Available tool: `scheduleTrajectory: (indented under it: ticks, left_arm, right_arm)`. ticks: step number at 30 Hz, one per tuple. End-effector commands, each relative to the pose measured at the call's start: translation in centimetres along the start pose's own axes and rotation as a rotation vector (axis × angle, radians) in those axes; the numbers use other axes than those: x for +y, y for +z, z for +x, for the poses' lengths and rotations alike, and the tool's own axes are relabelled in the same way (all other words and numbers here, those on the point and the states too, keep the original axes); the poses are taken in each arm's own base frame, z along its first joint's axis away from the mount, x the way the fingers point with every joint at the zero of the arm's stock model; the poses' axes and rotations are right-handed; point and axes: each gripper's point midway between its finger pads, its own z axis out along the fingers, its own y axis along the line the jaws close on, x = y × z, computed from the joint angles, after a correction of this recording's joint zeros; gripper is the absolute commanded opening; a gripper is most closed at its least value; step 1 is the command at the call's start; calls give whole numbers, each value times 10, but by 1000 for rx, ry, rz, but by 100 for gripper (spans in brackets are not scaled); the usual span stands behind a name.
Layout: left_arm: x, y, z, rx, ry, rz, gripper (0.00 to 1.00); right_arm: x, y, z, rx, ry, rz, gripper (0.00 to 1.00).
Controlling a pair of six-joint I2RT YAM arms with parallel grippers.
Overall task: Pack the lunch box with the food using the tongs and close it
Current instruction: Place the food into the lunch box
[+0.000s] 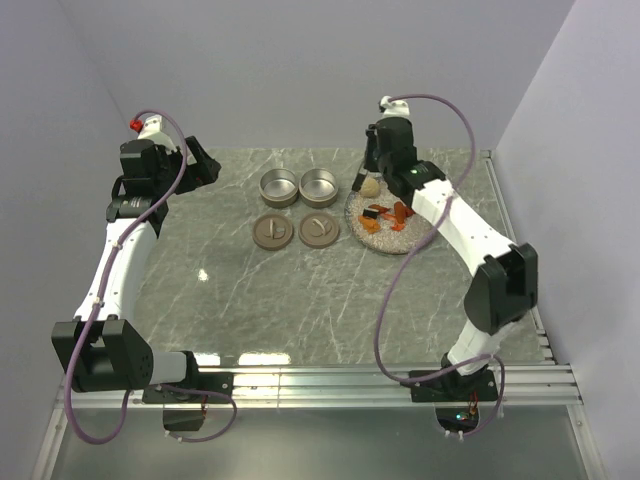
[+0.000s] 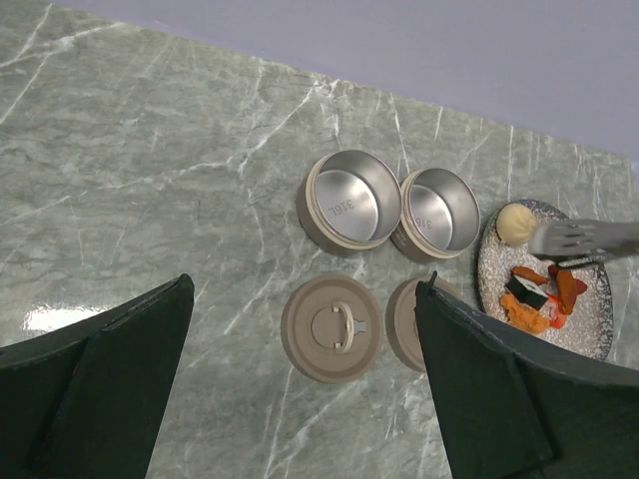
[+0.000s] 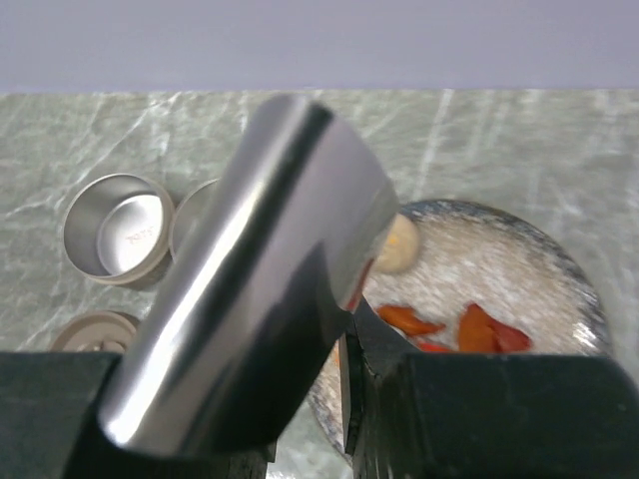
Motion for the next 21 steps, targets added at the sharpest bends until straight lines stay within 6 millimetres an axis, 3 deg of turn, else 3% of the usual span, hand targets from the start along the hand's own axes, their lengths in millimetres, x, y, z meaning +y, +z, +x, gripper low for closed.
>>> scheduleTrajectory:
  ticks: [1,4,7,16,19,21]
  left_arm:
    - [-12,-12,-26,-69,32,25,99]
    - [-13,-13,-29,-76,29,23,99]
    - [-12,-13,-30,-78,28,14,99]
    - [-9,-7,-28,-66,20,6,99]
    - [-9,-6,-30,-67,22,5,99]
    - [-8,-5,-27,-63,21,3,99]
  right_arm:
    - [36,5,-51,-137,43,-126,15]
    - [50,19,-56,-153,53,-157,15]
    - [64,21,-68,-182,72,-194,15]
    - [102,49,-46,-129,72,-287,16]
    - [110,52,-44,-124,63,-299,25]
    - [113,53,-45,-129,49,-300,36]
